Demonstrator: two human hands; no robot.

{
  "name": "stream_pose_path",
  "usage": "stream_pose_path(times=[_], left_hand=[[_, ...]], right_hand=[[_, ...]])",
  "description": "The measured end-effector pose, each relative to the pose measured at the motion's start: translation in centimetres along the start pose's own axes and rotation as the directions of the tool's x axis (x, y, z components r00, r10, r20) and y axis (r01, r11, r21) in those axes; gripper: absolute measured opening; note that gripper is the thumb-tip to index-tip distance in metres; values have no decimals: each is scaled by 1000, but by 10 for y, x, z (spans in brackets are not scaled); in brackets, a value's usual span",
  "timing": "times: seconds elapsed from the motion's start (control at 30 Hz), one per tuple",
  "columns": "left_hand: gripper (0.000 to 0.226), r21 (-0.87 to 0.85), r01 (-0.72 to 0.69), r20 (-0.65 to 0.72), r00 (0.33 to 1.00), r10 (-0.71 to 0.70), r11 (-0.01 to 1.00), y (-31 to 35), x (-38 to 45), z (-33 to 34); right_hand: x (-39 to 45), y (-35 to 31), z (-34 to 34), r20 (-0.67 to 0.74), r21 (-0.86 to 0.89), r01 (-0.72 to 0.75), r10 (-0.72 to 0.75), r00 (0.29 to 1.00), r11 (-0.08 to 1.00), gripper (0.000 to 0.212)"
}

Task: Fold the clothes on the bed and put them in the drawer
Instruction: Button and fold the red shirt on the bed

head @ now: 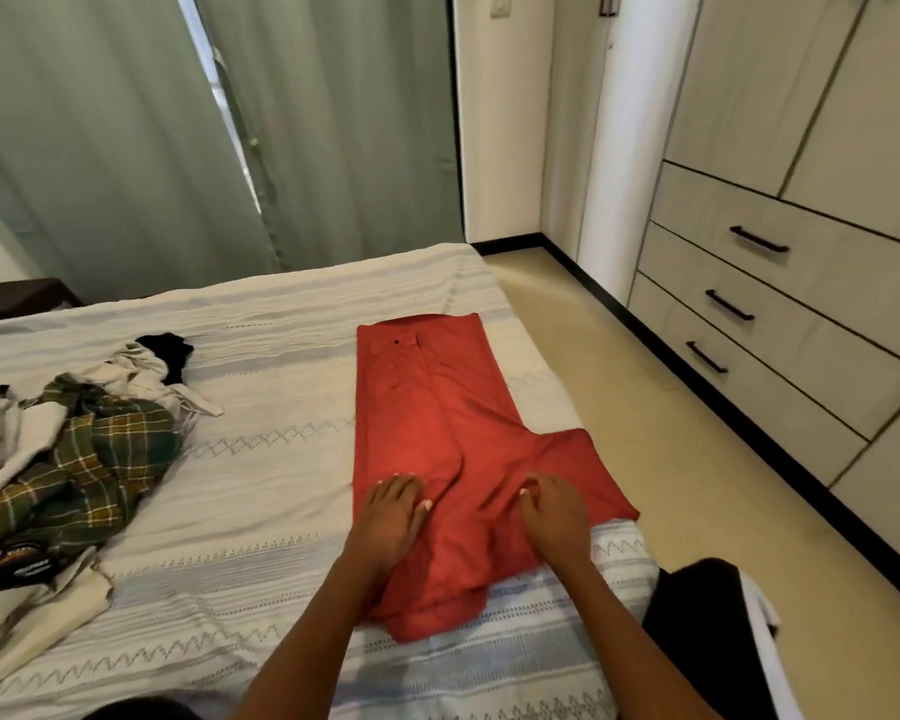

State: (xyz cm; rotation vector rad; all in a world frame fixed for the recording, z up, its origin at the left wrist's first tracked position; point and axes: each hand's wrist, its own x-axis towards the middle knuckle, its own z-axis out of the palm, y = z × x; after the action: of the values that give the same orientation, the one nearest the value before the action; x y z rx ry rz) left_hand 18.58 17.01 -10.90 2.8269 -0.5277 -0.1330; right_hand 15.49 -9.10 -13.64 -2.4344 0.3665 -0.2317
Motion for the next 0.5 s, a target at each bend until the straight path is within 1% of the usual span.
stream_pose_path(times=[0.07, 0.13, 0.17, 0.2, 0.23, 0.27, 0.3, 0.33, 0.37, 0.4, 0.43, 0.47, 0.5], left_hand=[[69, -19, -86, -17, 996, 86, 996, 22, 21, 0], [59, -71, -202, 22, 979, 204, 977, 48, 46, -2], [54, -87, -234, 58, 969, 239, 968, 60, 58, -1], [50, -87, -257, 89, 960, 264, 963, 68, 70, -1], [49, -66, -280, 120, 951, 286, 958, 78, 79, -2], [52, -59, -291, 152, 943, 296, 955, 85, 90, -2], [57, -48, -285, 177, 941, 289, 957, 89, 99, -3], [62, -40, -283, 209, 936, 285, 958, 97, 110, -2], [65, -9, -267, 246, 934, 261, 964, 102, 120, -3], [65, 23, -262, 245, 937, 248, 965, 105, 130, -5], [61, 28, -220, 259, 944, 205, 975, 112, 139, -7], [56, 44, -195, 282, 943, 175, 980, 117, 148, -8], [57, 50, -219, 302, 933, 194, 974, 122, 160, -6]], right_hand=[[-9, 21, -16, -48, 96, -105, 110, 993, 990, 25], [-18, 41, -39, -54, 197, -231, 246, 968, 953, 23], [-22, 51, -52, -25, 227, -317, 332, 943, 921, 20], [-24, 57, -60, 41, 270, -400, 405, 913, 876, 20], [-26, 63, -67, 133, 344, -473, 456, 880, 811, 26], [-28, 64, -70, 236, 440, -535, 482, 844, 721, 32], [-29, 63, -70, 333, 535, -589, 489, 806, 606, 36], [-29, 61, -70, 391, 594, -625, 497, 775, 506, 36], [-30, 58, -67, 424, 629, -644, 502, 754, 436, 35], [-30, 55, -64, 439, 646, -652, 506, 742, 396, 34], [-30, 52, -61, 452, 655, -661, 511, 732, 367, 33], [-30, 47, -60, 464, 648, -671, 513, 722, 359, 34], [-30, 45, -59, 472, 640, -682, 518, 713, 354, 35]])
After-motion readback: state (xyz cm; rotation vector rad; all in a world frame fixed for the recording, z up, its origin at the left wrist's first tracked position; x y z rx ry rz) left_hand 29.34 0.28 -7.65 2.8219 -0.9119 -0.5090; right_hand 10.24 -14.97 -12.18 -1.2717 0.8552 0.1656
